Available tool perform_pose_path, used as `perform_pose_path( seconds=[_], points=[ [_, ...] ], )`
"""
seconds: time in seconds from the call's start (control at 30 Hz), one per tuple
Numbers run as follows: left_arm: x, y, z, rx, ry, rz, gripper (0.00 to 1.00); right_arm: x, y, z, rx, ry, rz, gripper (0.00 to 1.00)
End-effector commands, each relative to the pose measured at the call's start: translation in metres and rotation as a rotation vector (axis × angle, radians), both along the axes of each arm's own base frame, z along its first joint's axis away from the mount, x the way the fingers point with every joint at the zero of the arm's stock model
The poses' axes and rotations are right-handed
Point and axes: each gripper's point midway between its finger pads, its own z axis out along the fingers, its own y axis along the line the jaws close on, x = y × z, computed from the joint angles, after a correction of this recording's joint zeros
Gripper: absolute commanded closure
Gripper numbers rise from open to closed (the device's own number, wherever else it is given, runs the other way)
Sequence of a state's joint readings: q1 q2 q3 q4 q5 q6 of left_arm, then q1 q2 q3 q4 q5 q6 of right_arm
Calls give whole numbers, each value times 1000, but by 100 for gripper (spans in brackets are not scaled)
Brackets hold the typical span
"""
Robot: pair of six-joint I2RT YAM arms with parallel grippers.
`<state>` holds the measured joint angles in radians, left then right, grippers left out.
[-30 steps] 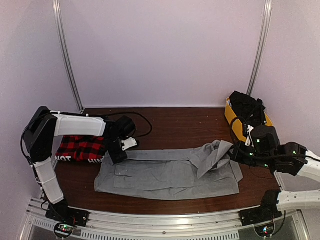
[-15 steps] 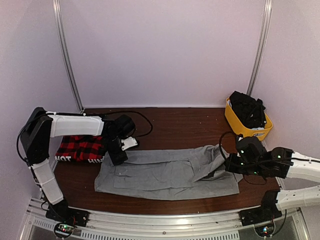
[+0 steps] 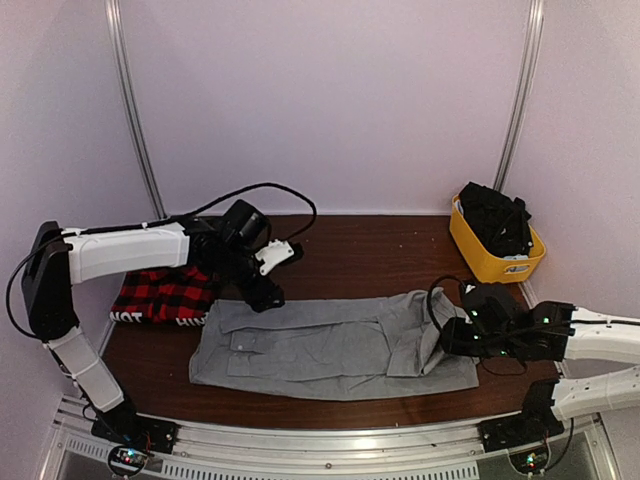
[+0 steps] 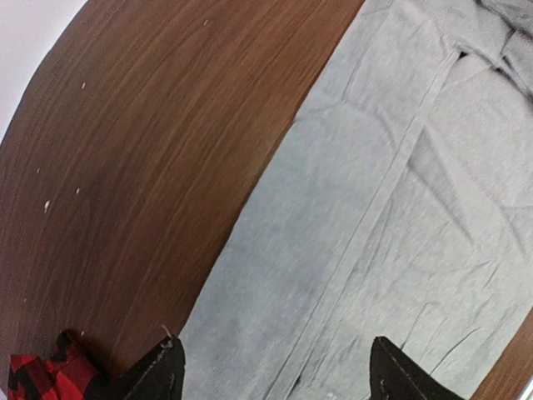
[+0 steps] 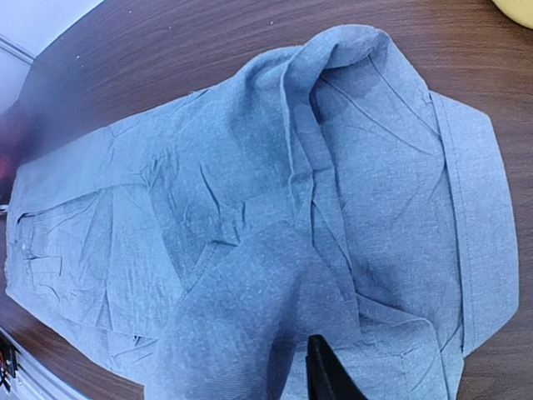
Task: Fold and stack the long sleeve shirts
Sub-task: Fold the 1/3-folded shirt at the center of the board, then place the sleeve of the rectangle-folded shirt.
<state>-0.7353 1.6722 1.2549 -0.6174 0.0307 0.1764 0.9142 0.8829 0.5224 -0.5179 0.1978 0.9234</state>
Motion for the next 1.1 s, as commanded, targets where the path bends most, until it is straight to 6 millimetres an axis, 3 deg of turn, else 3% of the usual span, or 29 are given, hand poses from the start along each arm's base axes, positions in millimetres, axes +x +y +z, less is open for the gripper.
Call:
perform_pose_path(
  seconds=[0.0,0.13,0.37,0.6,0.73,0.9,1.07],
  points=[
    [-10,-58,42,-292,-27,-78,22,-5,12,7,27,7,70,66],
    [-11,-72,49,-386,-23,-76,21,-19,17,11,50,51,117,52],
    [1,-79,52,-437,-43,-24,21,-61,22,15,57,144,175,27],
    [0,-78,46,-439,-37,-16,21,-84,17,16,-35,181,190,23],
    [2,-70,39,-405,-49,15,21,-63,16,48,-32,60,136,23],
    [8,-50,28,-349,-62,129,21,-6,-3,92,-80,-111,-22,23],
    [17,-27,13,-287,-70,261,21,54,-22,97,-127,-173,-90,24]
  ],
)
